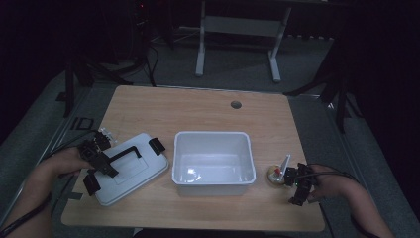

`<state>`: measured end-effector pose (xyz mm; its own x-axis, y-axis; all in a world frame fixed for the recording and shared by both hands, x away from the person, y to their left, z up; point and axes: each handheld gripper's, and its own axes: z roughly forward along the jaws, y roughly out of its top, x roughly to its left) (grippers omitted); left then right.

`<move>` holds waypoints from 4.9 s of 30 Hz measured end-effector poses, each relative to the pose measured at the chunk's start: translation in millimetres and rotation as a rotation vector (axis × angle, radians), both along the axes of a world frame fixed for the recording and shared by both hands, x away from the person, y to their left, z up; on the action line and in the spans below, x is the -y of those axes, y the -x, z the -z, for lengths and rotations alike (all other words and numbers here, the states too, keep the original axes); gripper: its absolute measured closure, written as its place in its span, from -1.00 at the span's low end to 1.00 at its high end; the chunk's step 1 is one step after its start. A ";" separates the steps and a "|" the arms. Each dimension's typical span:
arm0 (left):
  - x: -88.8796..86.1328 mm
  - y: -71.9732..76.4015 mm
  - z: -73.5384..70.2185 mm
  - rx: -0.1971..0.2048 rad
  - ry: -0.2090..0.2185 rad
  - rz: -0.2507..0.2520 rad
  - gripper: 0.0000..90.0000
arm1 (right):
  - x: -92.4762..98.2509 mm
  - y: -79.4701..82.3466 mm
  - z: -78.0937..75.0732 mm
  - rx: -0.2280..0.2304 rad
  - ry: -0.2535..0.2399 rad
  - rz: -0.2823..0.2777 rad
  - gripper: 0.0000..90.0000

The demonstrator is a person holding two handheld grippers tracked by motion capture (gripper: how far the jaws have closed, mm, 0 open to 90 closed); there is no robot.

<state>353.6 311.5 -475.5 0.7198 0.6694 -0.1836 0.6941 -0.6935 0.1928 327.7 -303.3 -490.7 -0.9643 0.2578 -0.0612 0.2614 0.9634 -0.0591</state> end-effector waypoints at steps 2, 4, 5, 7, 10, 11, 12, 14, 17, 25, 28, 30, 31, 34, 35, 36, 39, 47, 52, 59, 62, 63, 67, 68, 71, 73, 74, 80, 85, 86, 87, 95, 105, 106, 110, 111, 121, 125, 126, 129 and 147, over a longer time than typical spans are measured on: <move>0.2 -0.2 -0.1 0.002 0.001 -0.001 -0.59 | -0.8 -2.2 -1.2 0.013 0.007 -0.003 -0.73; 0.8 -0.7 -1.2 0.000 -0.001 0.003 -0.59 | -4.6 -9.2 -4.8 0.055 0.002 -0.018 -0.74; 1.4 -0.8 -1.7 0.004 -0.006 0.004 -0.59 | -5.9 -10.7 -5.5 0.059 0.000 -0.023 -0.74; 3.1 0.0 -2.3 0.001 -0.005 0.013 -0.59 | -10.3 -14.3 -6.2 0.094 -0.017 -0.082 -0.74; 4.2 0.5 -4.6 0.000 -0.009 0.023 -0.59 | -16.3 -20.0 -4.8 0.082 -0.033 -0.127 -0.73; 4.0 0.5 -5.5 0.001 -0.009 0.023 -0.59 | -18.3 -22.1 -4.2 0.084 -0.030 -0.142 -0.70; 4.0 0.7 -6.5 0.004 -0.011 0.020 -0.59 | -20.5 -24.6 -3.5 0.086 -0.026 -0.150 -0.70; 3.6 0.8 -7.9 0.002 -0.014 0.019 -0.59 | -24.8 -29.4 -1.2 0.095 -0.014 -0.173 -0.70; 3.0 1.6 -9.2 0.002 -0.017 0.017 -0.59 | -28.2 -35.4 1.3 0.096 -0.010 -0.188 -0.70; 3.6 1.1 -10.7 -0.001 -0.019 0.025 -0.59 | -31.4 -46.7 14.6 0.061 0.018 -0.205 -0.66; 4.2 1.4 -11.2 0.005 -0.023 0.026 -0.59 | -31.1 -51.0 19.6 0.049 0.020 -0.193 -0.61; 4.2 1.7 -12.0 0.000 -0.025 0.028 -0.59 | -31.0 -53.7 21.2 0.037 0.014 -0.182 -0.56; 4.5 2.0 -12.4 -0.001 -0.026 0.027 -0.59 | -30.9 -54.4 21.2 0.032 0.012 -0.182 -0.56; 4.7 2.1 -13.2 -0.001 -0.023 0.030 -0.59 | -30.3 -54.9 19.2 0.031 0.007 -0.177 -0.55; 4.9 2.0 -13.3 0.000 -0.026 0.031 -0.59 | -29.9 -55.1 17.2 0.040 -0.001 -0.180 -0.55; 5.1 1.9 -13.3 -0.001 -0.029 0.033 -0.59 | -29.7 -54.6 14.9 0.041 -0.008 -0.176 -0.55; 6.1 1.5 -13.3 -0.003 -0.031 0.037 -0.59 | -29.9 -52.5 5.6 0.052 -0.019 -0.171 -0.55; 8.8 0.7 -15.0 0.003 -0.037 0.041 -0.59 | -35.7 -43.7 -23.8 0.046 -0.021 -0.155 -0.55; 11.9 0.0 -15.4 -0.002 -0.045 0.048 -0.59 | -42.6 -37.5 -37.0 0.040 -0.016 -0.151 -0.54; 11.9 0.4 -15.6 -0.002 -0.045 0.050 -0.59 | -52.4 -30.8 -53.0 0.037 0.010 -0.131 -0.54; 10.8 1.7 -16.2 -0.006 -0.049 0.046 -0.59 | -58.4 -27.3 -68.0 0.039 0.013 -0.117 -0.54; 10.4 1.7 -16.6 -0.004 -0.050 0.050 -0.59 | -59.8 -26.9 -72.3 0.040 0.008 -0.112 -0.54; 9.7 2.2 -18.1 0.001 -0.054 0.045 -0.59 | -67.3 -25.6 -88.7 0.044 -0.013 -0.105 -0.54; 9.7 2.2 -18.1 0.001 -0.054 0.045 -0.59 | -67.3 -25.6 -88.7 0.044 -0.013 -0.105 -0.54; 9.6 2.7 -18.2 -0.002 -0.057 0.040 -0.59 | -76.9 -24.3 -102.2 0.050 -0.023 -0.118 -0.54; 9.6 2.7 -18.1 -0.003 -0.061 0.042 -0.59 | -82.1 -23.7 -107.5 0.053 -0.025 -0.114 -0.54; 9.6 2.7 -18.1 -0.003 -0.061 0.042 -0.59 | -82.1 -23.7 -107.5 0.053 -0.025 -0.114 -0.54; 9.0 2.8 -17.8 -0.005 -0.062 0.044 -0.59 | -98.9 -21.1 -118.0 0.053 -0.025 -0.145 -0.54; 7.5 3.4 -18.4 -0.005 -0.057 0.041 -0.59 | -115.1 -20.8 -126.4 0.057 -0.036 -0.157 -0.54; 7.5 3.4 -18.4 -0.005 -0.057 0.041 -0.59 | -115.1 -20.8 -126.4 0.057 -0.036 -0.157 -0.54; 7.2 3.6 -18.0 -0.006 -0.061 0.041 -0.59 | -118.4 -21.0 -127.9 0.055 -0.037 -0.161 -0.54; 6.1 3.6 -15.8 -0.008 -0.063 0.041 -0.59 | -147.8 -20.3 -133.8 0.060 -0.050 -0.220 -0.54; 4.2 4.4 -15.5 -0.009 -0.065 0.042 -0.59 | -173.7 -23.2 -121.6 0.054 -0.063 -0.265 -0.54; 3.2 4.4 -16.8 -0.001 -0.062 0.037 -0.59 | -180.1 -23.7 -115.4 0.049 -0.057 -0.278 -0.54; 2.2 4.4 -16.5 -0.005 -0.061 0.034 -0.59 | -188.2 -24.9 -105.0 0.038 -0.054 -0.284 -0.54; 2.2 4.6 -16.0 -0.008 -0.061 0.035 -0.59 | -190.1 -25.6 -102.3 0.035 -0.055 -0.290 -0.54; 1.4 4.2 -14.4 0.000 -0.061 0.033 -0.59 | -197.9 -35.9 -73.7 0.005 -0.045 -0.291 -0.54; 2.2 4.4 -13.4 -0.002 -0.062 0.036 -0.59 | -197.3 -41.7 -63.2 0.002 -0.041 -0.288 -0.54; 2.6 4.6 -12.9 -0.006 -0.060 0.038 -0.59 | -197.0 -42.8 -60.6 -0.004 -0.038 -0.280 -0.54; 2.8 4.3 -11.8 -0.009 -0.060 0.039 -0.59 | -195.8 -46.2 -51.9 -0.008 -0.033 -0.278 -0.54; 2.2 3.1 -8.9 -0.017 -0.062 0.040 -0.59 | -203.2 -48.0 -11.7 -0.020 0.076 -0.356 -0.54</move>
<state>350.5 309.4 -466.6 0.7435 0.6505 -0.1548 0.6683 -0.7312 0.1368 375.7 -100.0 -479.0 -0.9939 -0.0991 -0.0477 -0.0918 0.9865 -0.1359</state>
